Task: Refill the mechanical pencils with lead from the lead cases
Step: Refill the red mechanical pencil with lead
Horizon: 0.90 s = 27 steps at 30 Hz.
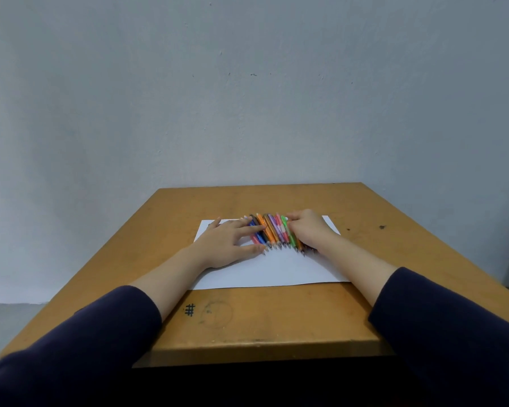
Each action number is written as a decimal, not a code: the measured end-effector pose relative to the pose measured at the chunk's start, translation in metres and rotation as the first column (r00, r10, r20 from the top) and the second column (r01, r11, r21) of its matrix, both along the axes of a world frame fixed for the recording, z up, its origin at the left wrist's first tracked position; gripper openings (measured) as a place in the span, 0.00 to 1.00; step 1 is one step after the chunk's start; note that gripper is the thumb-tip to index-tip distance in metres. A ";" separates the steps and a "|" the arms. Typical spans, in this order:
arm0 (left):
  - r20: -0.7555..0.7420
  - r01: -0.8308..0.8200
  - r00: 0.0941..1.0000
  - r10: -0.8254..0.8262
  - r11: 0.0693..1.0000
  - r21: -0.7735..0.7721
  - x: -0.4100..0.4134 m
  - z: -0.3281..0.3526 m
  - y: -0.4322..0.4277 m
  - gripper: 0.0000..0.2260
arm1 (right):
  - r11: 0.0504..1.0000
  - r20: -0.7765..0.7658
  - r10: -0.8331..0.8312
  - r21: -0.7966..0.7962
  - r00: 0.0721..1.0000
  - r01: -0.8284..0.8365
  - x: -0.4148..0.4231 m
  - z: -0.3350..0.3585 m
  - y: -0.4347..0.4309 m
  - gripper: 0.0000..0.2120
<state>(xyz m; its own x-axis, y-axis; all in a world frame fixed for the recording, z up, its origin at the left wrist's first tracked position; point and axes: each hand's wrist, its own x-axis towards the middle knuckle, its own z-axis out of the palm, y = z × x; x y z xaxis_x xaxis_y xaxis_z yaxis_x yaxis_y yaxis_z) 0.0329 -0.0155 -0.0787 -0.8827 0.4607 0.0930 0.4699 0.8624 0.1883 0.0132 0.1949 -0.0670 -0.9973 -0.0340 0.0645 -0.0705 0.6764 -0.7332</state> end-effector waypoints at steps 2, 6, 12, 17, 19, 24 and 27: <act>0.032 0.018 0.999 -0.019 0.999 0.031 0.000 0.002 -0.001 0.28 | 0.994 -0.027 0.050 0.096 0.998 -0.047 0.002 0.001 -0.002 0.20; 0.075 0.041 0.996 -0.045 0.997 0.058 -0.004 0.004 -0.007 0.29 | 0.977 -0.042 0.095 0.197 0.995 -0.085 0.003 0.001 -0.007 0.20; 0.145 0.100 0.982 -0.124 0.981 0.163 -0.013 0.003 -0.023 0.22 | 0.973 -0.032 0.085 0.216 0.996 -0.077 0.011 -0.001 -0.017 0.21; 0.129 0.101 0.983 -0.128 0.975 0.199 -0.011 0.002 -0.026 0.22 | 0.976 -0.032 0.075 0.209 0.997 -0.067 0.015 0.001 -0.022 0.21; 0.107 0.092 0.988 -0.113 0.979 0.183 -0.010 0.002 -0.025 0.23 | 0.982 -0.030 0.074 0.173 0.997 -0.068 0.015 0.001 -0.021 0.21; -0.006 0.113 0.994 -0.113 0.992 0.048 -0.008 0.003 -0.022 0.27 | 0.978 -0.053 0.093 0.191 0.994 -0.082 0.016 0.002 -0.020 0.20; -0.031 0.140 0.990 -0.140 0.990 0.005 -0.008 0.002 -0.021 0.27 | 0.971 -0.068 0.102 0.226 0.992 -0.084 0.012 0.000 -0.020 0.21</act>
<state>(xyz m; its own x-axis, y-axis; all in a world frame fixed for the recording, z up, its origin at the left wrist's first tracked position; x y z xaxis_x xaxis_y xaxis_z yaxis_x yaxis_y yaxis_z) 0.0252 -0.0361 -0.0763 -0.8063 0.5786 0.1228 0.5915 0.7863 0.1783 0.0254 0.1744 -0.0671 -0.9813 -0.1483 0.1230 -0.1919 0.8095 -0.5549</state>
